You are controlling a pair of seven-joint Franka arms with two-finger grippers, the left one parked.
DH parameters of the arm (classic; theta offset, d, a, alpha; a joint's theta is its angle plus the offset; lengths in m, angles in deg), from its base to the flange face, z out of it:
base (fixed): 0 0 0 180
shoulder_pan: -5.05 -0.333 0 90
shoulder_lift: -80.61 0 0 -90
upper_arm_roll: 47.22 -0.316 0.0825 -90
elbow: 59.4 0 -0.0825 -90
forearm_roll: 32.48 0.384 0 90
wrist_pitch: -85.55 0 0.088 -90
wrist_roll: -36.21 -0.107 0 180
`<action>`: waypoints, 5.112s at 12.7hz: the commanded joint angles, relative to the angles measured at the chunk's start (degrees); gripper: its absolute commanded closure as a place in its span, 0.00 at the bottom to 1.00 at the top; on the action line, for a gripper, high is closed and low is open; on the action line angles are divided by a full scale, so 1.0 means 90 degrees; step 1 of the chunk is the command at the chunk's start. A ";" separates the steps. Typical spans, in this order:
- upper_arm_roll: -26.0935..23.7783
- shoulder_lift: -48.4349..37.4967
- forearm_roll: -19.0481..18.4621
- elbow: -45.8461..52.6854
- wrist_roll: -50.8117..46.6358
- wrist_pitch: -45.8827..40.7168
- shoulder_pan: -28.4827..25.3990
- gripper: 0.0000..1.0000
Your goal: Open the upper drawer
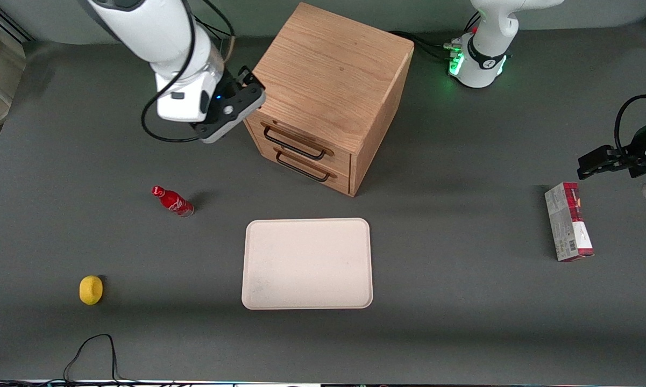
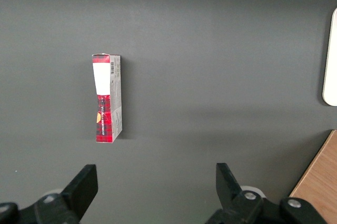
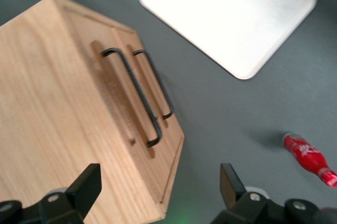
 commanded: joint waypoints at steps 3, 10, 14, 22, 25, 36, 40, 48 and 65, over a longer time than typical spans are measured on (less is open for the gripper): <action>-0.0193 0.0990 0.0338 0.0213 0.0508 -0.0067 0.0041 0.00; -0.0184 0.1266 0.0270 -0.0625 0.0910 0.1202 0.0032 0.00; -0.0193 0.1227 0.0026 -0.1065 0.0920 0.1592 0.0012 0.00; -0.0193 0.1217 -0.0365 -0.1671 0.0940 0.2227 -0.0017 0.00; -0.0193 0.1236 -0.0434 -0.1798 0.0940 0.2501 -0.0017 0.00; 0.0109 0.2016 -0.1068 -0.0814 0.1330 0.2677 0.0041 0.00; 0.0451 0.2271 -0.1068 -0.0344 0.1671 0.2589 0.0061 0.00; 0.1134 0.2584 -0.1059 0.0350 0.2024 0.2296 0.0080 0.00; 0.4100 0.0203 0.0641 0.0253 -0.1341 -0.0046 0.0159 0.00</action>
